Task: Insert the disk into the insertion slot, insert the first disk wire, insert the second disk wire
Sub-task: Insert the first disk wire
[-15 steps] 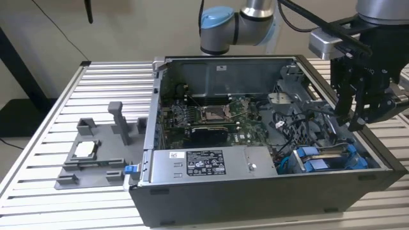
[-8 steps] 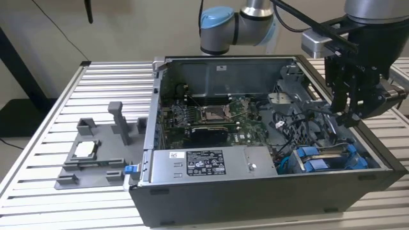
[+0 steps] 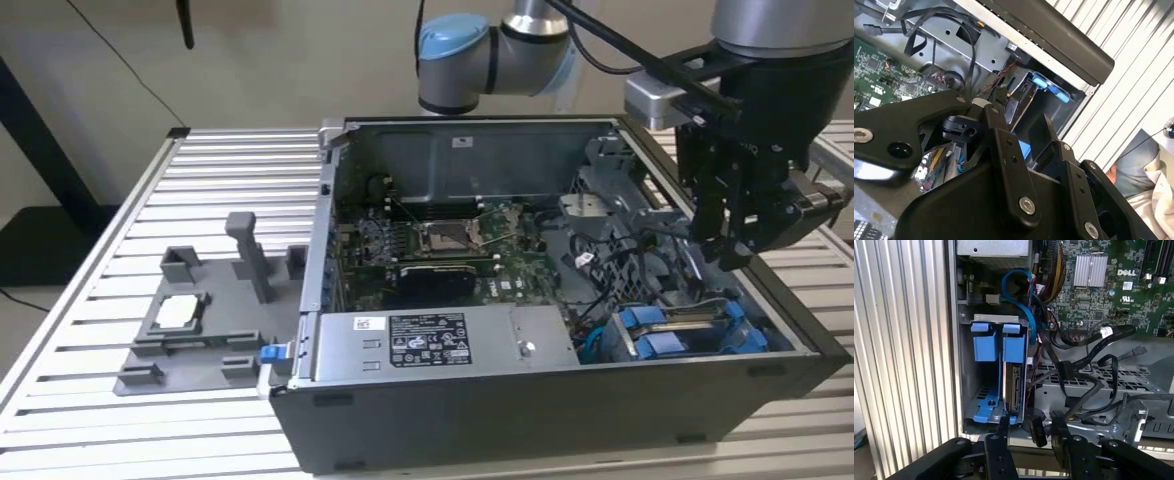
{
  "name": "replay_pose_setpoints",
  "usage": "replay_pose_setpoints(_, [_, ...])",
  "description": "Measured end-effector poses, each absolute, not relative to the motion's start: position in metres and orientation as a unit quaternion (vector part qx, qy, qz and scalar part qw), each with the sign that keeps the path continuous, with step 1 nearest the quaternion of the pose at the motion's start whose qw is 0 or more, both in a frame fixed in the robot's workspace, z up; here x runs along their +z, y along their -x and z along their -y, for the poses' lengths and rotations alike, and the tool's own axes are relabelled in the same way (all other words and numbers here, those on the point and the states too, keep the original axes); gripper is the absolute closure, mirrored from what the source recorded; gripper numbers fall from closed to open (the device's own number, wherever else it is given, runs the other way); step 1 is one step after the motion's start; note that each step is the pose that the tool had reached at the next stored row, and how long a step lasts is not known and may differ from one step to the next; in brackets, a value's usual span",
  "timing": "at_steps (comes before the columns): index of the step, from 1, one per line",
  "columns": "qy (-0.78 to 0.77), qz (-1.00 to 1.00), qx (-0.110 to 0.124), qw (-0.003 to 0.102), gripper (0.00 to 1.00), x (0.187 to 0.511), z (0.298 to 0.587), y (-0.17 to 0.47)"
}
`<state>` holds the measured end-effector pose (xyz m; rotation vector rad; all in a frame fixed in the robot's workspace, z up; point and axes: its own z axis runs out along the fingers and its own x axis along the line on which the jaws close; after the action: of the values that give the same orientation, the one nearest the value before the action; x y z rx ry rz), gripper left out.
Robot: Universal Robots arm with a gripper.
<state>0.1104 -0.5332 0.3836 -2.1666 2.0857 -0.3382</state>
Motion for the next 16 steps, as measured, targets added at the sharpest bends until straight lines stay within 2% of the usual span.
replay_pose_setpoints(6, [0.715,-0.688,-0.112,0.058,0.53,0.3834,0.5331,-0.1102])
replay_pose_setpoints(7, [0.715,-0.688,-0.112,0.058,0.56,0.3834,0.5331,-0.1102])
replay_pose_setpoints(8, [0.715,-0.688,-0.112,0.058,0.68,0.3833,0.5331,-0.1102])
replay_pose_setpoints(9, [0.715,-0.688,-0.112,0.058,0.68,0.3833,0.5331,-0.1102])
replay_pose_setpoints(11, [0.715,-0.688,-0.112,0.058,0.80,0.3832,0.5330,-0.1102])
replay_pose_setpoints(16, [0.715,-0.688,-0.112,0.057,0.81,0.3832,0.5330,-0.1102])
